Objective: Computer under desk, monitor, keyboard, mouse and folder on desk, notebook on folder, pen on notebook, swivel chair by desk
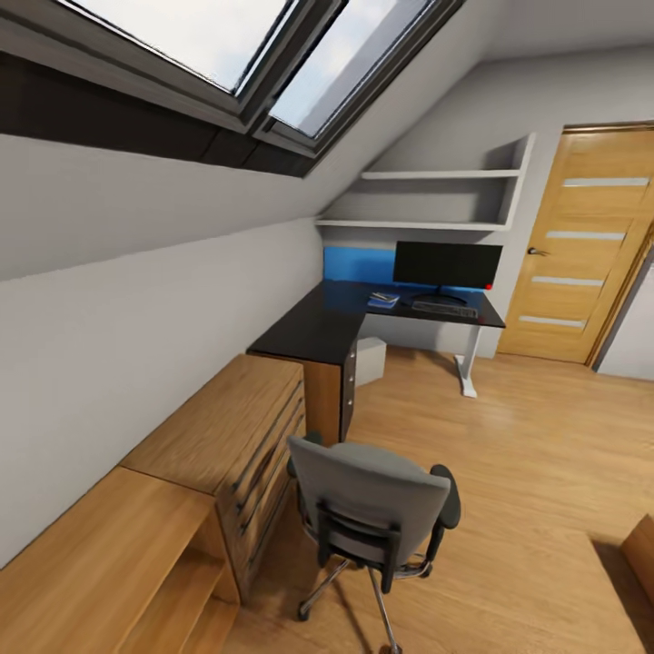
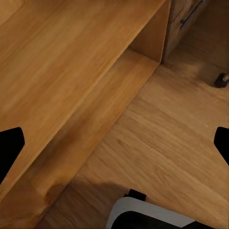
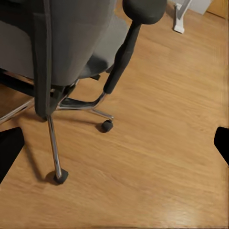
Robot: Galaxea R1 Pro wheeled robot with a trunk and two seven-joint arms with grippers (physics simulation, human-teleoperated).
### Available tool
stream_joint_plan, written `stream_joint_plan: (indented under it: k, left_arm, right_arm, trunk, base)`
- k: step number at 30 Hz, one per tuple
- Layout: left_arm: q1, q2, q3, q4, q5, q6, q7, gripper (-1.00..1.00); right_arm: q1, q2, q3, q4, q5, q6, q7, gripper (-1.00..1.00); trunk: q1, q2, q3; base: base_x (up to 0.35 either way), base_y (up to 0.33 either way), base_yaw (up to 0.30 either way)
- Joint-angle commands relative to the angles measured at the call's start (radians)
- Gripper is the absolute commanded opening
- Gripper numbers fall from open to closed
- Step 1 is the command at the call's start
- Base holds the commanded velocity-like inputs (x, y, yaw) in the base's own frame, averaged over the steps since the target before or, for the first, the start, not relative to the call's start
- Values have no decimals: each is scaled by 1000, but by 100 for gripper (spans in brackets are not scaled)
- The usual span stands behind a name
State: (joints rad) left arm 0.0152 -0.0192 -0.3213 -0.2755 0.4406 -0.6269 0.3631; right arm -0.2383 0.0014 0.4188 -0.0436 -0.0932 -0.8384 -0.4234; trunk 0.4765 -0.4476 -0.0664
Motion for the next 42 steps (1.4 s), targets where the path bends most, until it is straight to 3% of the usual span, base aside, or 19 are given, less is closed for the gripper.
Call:
stream_joint_plan:
  k: [1,17,28,42]
  left_arm:
    - [0,1,-9,-2,4,-1,8,100]
    - [0,1,-9,-2,4,-1,8,100]
    - [0,1,-9,-2,4,0,8,100]
    - [1,1,-9,-2,4,0,8,100]
  right_arm:
    - [-1,0,9,1,-10,-4,-1,100]
    - [-1,0,9,1,-10,-4,-1,100]
    - [-1,0,9,1,-10,-4,-2,100]
    - [-1,0,9,1,-10,-3,-3,100]
  trunk:
    - [1,-2,-2]
    - [1,-2,-2]
    - [1,-2,-2]
    - [1,-2,-7]
  base:
    - [0,305,-297]
    - [-4,96,-297]
    - [-141,126,-292]
    - [-66,87,-174]
